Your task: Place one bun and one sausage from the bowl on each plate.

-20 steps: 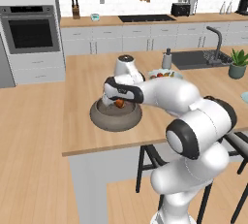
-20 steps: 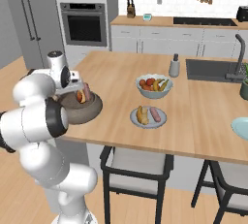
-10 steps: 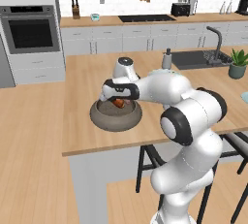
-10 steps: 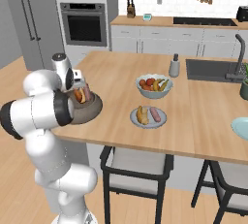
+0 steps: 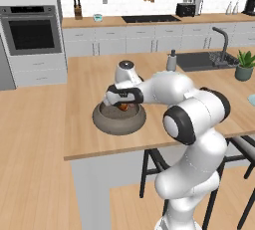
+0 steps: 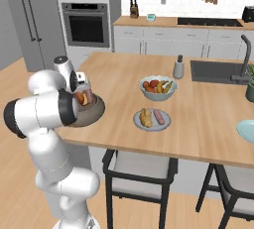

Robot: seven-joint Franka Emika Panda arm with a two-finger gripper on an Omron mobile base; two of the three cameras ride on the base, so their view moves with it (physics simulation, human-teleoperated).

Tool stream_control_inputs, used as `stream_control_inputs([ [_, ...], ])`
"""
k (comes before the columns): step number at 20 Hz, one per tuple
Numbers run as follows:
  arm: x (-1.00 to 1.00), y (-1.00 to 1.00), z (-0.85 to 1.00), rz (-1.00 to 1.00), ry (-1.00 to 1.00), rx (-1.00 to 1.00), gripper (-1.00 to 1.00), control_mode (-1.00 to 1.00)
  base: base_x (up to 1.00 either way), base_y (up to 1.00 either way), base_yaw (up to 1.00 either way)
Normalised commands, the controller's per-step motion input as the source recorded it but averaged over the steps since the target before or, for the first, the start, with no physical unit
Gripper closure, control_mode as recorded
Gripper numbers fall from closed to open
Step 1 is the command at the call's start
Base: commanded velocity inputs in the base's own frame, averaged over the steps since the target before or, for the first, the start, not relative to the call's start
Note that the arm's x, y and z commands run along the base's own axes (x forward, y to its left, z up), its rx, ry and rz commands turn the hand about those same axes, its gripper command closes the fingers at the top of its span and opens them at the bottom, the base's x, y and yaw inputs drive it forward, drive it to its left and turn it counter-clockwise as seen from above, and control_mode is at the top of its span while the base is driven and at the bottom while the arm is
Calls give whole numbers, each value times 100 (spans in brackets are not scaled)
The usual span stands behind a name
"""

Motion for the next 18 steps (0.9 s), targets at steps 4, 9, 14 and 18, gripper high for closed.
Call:
stream_control_inputs([
  [4,42,0,-8,-2,2,-2,-100,-100,0,0,0],
  [9,29,-2,-28,-3,4,-2,-100,-100,0,0,0],
  [14,7,0,-38,-1,5,-3,-100,-100,0,0,0],
  [18,15,0,-18,-2,0,-1,-100,-100,0,0,0],
])
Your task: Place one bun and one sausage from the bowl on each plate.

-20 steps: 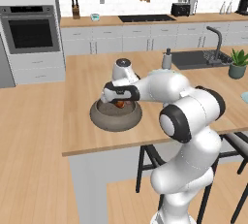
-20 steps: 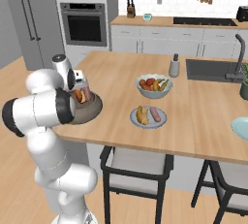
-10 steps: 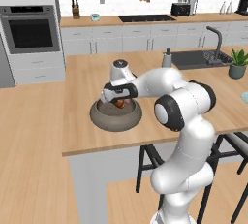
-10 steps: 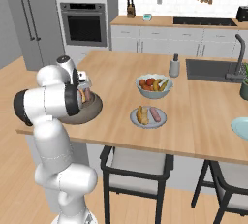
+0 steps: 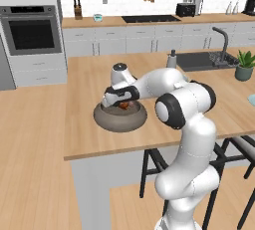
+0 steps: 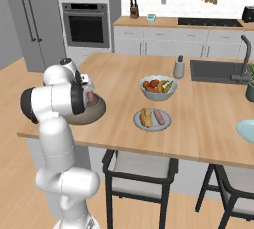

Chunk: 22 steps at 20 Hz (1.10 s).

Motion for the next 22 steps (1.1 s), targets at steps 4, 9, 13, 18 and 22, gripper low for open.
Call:
stream_control_inputs([
  [4,5,-13,0,-3,0,0,-100,-100,0,0,0],
  [9,0,0,-2,-1,2,0,100,-100,0,0,0],
  [13,0,0,-1,0,5,0,100,-100,0,0,0],
  [18,-11,-1,18,0,1,0,100,-100,0,0,0],
  [22,-56,-3,82,0,0,0,100,-100,0,0,0],
])
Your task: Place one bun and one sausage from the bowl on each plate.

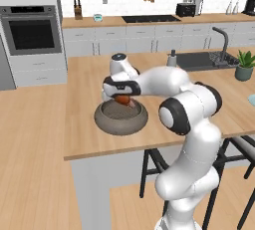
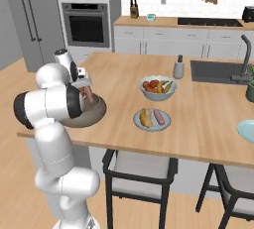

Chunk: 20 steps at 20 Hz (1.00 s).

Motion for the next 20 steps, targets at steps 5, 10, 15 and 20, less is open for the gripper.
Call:
stream_control_inputs([
  [5,-85,-26,77,0,0,0,100,-100,0,0,0],
  [10,-82,-78,46,-7,1,0,100,-100,0,0,0],
  [15,-93,-99,21,-10,3,3,100,-100,0,0,0],
  [20,-95,-86,27,-6,3,2,100,-100,0,0,0],
])
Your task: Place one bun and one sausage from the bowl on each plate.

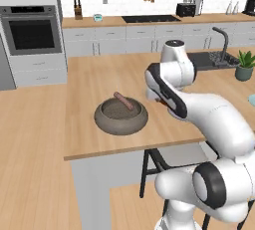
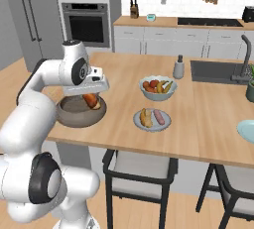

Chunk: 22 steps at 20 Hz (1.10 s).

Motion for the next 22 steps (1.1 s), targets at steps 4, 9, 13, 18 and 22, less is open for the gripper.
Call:
stream_control_inputs([
  [4,-89,-58,19,-1,0,3,100,-100,0,0,0],
  [9,-91,-48,0,0,0,5,100,-100,0,0,0],
  [13,-14,-6,0,0,0,0,100,-100,0,0,0],
  [18,0,0,0,0,0,0,100,100,-12,-12,-1],
  [22,0,0,0,0,0,0,100,100,-33,-100,-21],
])
